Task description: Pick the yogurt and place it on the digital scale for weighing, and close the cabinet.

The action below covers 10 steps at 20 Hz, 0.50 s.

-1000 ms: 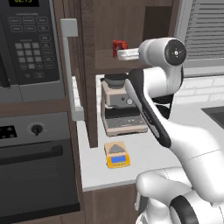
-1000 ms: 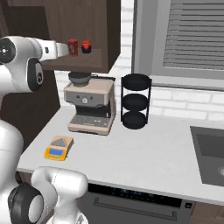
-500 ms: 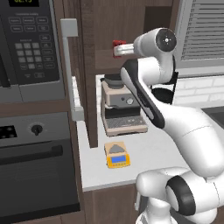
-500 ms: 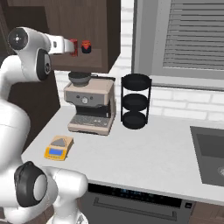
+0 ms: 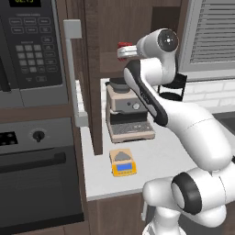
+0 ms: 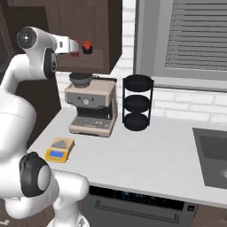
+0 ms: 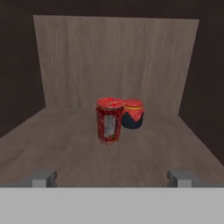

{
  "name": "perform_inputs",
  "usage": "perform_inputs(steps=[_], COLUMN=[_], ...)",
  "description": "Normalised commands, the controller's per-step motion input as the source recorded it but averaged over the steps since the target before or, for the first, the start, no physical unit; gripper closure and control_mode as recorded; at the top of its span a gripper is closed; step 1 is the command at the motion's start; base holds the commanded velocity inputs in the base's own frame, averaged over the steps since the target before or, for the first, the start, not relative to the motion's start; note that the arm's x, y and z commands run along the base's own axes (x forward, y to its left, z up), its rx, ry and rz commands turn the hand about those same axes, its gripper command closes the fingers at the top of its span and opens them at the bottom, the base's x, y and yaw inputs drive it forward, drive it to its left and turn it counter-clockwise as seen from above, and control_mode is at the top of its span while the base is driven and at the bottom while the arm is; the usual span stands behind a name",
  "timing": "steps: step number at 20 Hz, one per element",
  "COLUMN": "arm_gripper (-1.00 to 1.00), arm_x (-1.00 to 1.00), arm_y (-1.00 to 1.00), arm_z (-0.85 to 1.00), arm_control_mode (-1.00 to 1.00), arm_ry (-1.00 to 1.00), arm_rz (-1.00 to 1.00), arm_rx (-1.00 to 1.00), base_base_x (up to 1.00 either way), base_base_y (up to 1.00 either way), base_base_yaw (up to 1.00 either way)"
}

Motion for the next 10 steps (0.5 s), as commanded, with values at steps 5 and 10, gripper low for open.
perform_inputs(steps=[5,10], arm_gripper=[-1.0,-1.0], arm_x=[0.4,0.37], arm_y=[0.01,0.05], arm_z=[-0.04,0.0], arm_control_mode=[-1.0,-1.0], arm_ry=[0.0,0.0], arm_rz=[0.0,0.0], arm_rx=[0.0,0.0], base_base_x=[0.0,0.0], base_base_y=[0.0,0.0], base_base_yaw=[0.0,0.0])
